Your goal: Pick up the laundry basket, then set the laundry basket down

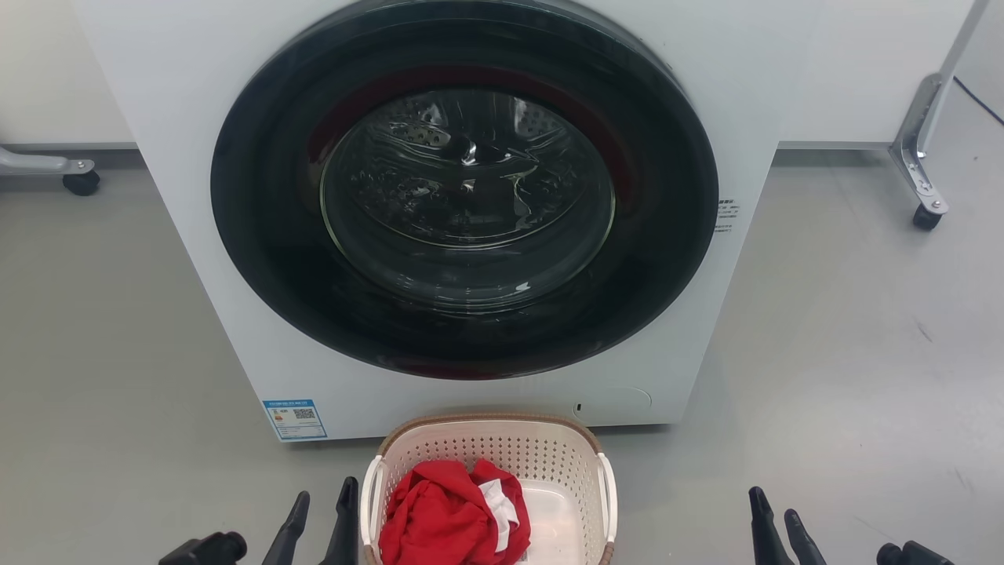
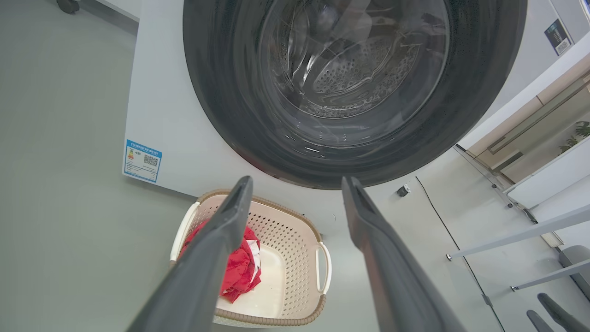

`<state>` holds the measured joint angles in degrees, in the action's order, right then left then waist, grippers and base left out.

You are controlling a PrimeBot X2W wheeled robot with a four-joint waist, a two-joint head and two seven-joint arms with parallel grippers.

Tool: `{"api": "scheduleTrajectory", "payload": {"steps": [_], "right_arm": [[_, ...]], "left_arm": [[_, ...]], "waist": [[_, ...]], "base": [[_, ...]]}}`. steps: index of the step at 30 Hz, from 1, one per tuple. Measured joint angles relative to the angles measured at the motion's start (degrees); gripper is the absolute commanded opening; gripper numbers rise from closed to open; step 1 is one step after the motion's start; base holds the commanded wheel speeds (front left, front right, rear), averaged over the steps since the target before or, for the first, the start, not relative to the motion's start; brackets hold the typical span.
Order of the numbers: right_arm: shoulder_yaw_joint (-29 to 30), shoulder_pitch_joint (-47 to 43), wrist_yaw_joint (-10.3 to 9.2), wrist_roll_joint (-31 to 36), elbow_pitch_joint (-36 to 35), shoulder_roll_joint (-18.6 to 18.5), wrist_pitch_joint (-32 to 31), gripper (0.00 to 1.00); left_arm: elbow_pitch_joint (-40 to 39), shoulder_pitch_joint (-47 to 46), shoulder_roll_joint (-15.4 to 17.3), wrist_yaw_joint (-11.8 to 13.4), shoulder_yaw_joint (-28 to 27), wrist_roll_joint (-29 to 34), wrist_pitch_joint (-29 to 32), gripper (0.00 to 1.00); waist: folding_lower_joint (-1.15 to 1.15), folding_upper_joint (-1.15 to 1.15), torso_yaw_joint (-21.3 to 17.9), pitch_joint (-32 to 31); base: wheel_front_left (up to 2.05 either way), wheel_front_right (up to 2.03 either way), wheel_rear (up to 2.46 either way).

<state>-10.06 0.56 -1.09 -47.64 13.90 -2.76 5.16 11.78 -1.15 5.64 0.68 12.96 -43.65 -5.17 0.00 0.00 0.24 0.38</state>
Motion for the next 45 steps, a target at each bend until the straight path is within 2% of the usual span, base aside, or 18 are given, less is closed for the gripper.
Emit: {"api": "scheduleTrajectory", "payload": {"steps": [27, 45], "right_arm": [[-7.37, -2.36, -3.92, 23.56, -2.81, -0.07, 5.69, 1.00], [-11.80, -3.65, -6.05, 36.78, -4.76, -0.09, 9.14, 1.00]], "left_arm": [[-2.42, 2.93, -0.13, 4.02, 4.10, 23.01, -5.73, 1.00], [-4.16, 4.04, -0.16, 6.47, 7.32, 36.88, -9.16, 1.00]], "waist": [[0.00, 0.00, -0.08, -0.73], [0.00, 0.00, -0.05, -1.11]], "base": [[0.00, 0.00, 0.00], [0.00, 0.00, 0.00]]}}
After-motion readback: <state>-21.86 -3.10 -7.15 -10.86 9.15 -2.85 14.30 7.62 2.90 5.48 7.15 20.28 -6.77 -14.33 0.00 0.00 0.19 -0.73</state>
